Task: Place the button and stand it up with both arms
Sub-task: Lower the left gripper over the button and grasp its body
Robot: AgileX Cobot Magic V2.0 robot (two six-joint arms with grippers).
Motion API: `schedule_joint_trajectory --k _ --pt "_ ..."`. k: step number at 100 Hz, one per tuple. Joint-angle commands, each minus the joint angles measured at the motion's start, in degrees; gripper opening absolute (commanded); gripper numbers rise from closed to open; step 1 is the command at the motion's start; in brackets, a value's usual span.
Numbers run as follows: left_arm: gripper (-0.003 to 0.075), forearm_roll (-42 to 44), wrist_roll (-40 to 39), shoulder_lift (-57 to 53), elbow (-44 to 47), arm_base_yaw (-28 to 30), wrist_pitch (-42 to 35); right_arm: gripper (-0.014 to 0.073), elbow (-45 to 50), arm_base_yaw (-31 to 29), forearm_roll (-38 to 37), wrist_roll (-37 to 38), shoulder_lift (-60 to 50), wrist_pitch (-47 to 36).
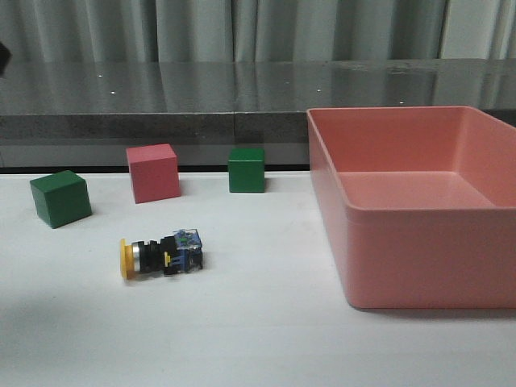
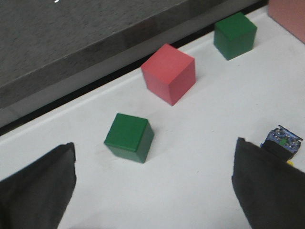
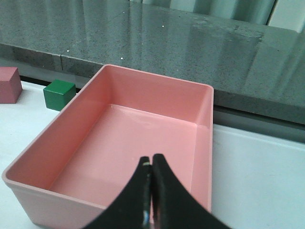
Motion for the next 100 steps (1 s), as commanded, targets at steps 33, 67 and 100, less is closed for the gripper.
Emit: schedule_joint_trajectory --k 33,67,100 --pt "0.0622 -47.1 64.1 20.4 -2.0 -3.4 8.5 -0.0062 -1.5 -0.3 0.9 -0.1 0.1 -3.2" --pt "0.0621 -60.5 72.1 28.4 -3.8 -1.5 14.6 -0.0062 -1.5 -0.3 0.9 -0.1 0.1 -3.2" --pt "0.0621 -61.1 76.7 31.1 -3.8 -1.5 18.2 -0.0062 -1.5 -0.3 0.9 -0.1 0.1 -3.2"
